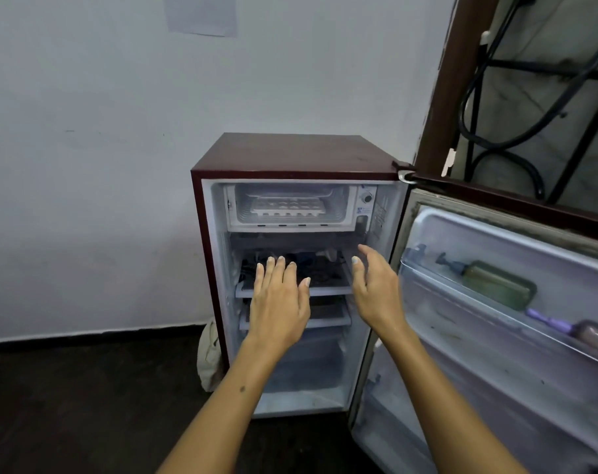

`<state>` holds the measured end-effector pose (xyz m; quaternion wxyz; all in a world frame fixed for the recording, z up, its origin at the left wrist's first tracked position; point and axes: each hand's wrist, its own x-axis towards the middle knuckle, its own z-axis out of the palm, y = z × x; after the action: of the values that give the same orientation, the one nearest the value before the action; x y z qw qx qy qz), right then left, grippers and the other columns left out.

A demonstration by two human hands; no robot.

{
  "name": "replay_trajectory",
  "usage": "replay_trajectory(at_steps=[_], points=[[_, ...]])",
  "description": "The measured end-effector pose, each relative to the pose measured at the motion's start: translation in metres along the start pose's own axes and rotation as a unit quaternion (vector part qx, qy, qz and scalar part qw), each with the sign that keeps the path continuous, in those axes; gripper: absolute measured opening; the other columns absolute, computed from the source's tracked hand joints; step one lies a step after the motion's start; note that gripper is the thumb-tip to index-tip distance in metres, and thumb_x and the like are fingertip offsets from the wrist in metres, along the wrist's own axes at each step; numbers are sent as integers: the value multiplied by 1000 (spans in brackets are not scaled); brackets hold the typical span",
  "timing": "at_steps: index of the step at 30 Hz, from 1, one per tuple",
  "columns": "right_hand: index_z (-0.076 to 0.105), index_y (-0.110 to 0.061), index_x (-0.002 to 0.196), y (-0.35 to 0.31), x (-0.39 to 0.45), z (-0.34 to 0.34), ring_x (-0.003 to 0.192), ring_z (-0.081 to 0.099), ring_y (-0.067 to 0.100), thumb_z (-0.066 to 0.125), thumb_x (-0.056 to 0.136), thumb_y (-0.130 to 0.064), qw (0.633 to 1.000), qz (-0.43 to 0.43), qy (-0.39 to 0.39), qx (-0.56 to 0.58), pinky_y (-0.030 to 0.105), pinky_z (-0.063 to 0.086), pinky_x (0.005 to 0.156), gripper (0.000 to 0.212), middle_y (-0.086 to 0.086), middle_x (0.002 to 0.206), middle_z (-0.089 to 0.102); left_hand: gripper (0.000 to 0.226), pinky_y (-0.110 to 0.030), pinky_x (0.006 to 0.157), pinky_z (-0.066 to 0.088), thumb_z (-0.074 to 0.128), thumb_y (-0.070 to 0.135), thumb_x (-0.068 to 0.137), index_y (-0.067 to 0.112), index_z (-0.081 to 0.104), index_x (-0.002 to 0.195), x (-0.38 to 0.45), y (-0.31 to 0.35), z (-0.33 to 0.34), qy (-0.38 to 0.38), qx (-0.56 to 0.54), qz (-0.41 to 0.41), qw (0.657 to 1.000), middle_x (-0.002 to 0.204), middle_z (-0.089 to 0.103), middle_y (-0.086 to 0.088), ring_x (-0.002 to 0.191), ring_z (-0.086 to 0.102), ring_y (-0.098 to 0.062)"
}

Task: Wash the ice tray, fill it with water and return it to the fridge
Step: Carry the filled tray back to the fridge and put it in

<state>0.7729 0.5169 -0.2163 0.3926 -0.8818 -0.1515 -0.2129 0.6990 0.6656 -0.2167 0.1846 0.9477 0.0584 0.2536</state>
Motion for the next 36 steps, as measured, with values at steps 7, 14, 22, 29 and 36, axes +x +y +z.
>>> replay_trajectory(at_steps=[7, 14, 22, 29, 36], points=[[48, -8, 138, 17, -19, -50, 129, 48, 23, 44, 100, -32, 1000, 1, 24, -14, 40, 38, 107, 45, 7, 138, 54, 48, -37, 119, 1, 30, 33, 101, 5, 41, 138, -20, 39, -5, 18, -14, 24, 999, 150, 34, -15, 144, 17, -26], [53, -8, 133, 53, -21, -116, 123, 52, 24, 49, 99, -29, 998, -35, 50, -31, 43, 41, 104, 40, 7, 131, 58, 61, -40, 117, 6, 20, 42, 96, 1, 56, 123, -26, 110, 13, 37, -50, 49, 997, 142, 43, -21, 141, 27, -33], [59, -1, 123, 121, -7, -242, 115, 56, 35, 46, 95, -32, 966, -45, 216, -131, 44, 39, 99, 44, 19, 121, 63, 70, -32, 116, -2, 10, 46, 92, 5, 48, 134, -29, 229, 38, 33, -80, 108, 990, 147, 39, -15, 143, 23, -27], [54, -5, 127, 190, -7, -347, 130, 43, 33, 41, 97, -37, 912, 30, 336, -235, 47, 27, 109, 46, 17, 135, 53, 63, -36, 118, 5, 17, 42, 94, 3, 47, 133, -35, 329, 59, 35, -130, 161, 978, 144, 42, -16, 141, 26, -28], [52, -4, 129, 239, -12, -396, 132, 40, 37, 31, 97, -50, 922, 127, 292, -221, 50, 27, 110, 61, 23, 137, 50, 62, -39, 118, 10, 19, 42, 95, 3, 47, 133, -46, 400, 78, 17, -142, 203, 969, 142, 45, -17, 141, 28, -28]])
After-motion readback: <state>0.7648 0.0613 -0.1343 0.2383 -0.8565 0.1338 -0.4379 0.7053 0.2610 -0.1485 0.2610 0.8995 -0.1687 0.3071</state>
